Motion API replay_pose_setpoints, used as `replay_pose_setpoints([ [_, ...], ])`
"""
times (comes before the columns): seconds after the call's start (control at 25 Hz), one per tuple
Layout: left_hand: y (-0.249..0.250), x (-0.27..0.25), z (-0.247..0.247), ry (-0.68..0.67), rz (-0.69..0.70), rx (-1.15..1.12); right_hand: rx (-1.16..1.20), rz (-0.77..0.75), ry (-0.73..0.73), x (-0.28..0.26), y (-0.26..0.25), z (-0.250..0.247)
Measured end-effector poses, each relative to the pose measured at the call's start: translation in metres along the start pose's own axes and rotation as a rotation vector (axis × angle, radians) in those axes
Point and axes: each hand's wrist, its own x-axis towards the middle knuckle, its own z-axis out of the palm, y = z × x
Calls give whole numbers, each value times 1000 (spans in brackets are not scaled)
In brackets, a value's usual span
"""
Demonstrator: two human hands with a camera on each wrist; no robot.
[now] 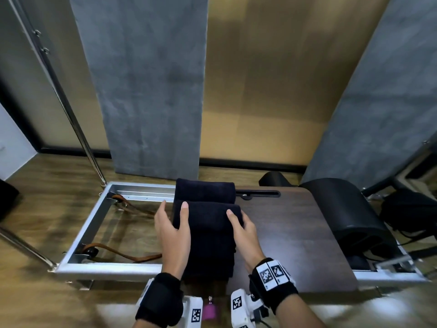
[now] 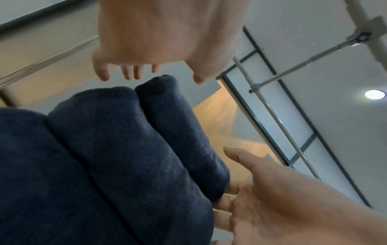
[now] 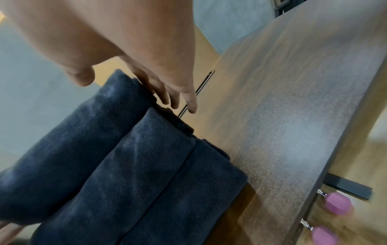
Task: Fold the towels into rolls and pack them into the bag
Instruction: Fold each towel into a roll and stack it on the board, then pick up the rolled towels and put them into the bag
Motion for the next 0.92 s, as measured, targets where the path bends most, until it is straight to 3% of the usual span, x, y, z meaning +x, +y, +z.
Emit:
replay_pose_setpoints([
  [0.16, 14, -24, -1, 216, 386, 257, -47, 14, -2, 1, -4, -14],
  [0.24, 19, -40, 7, 192, 553, 265, -52, 9, 16, 1, -7, -28],
  [0.36, 25, -66, 37, -117, 615, 99, -45, -5, 70, 0, -9, -68],
  [0.44, 27, -86, 71, -310, 585, 130, -45, 3, 113, -3, -7, -109],
  [0.6, 25, -126, 160, -628, 325, 274, -49, 39, 216, -19, 6, -213],
  [0.72, 26, -174, 242, -846, 229, 398, -68, 99, 307, -41, 20, -315],
  [0.92, 27, -288, 383, -1245, 302, 668, -64, 188, 454, -92, 63, -493],
])
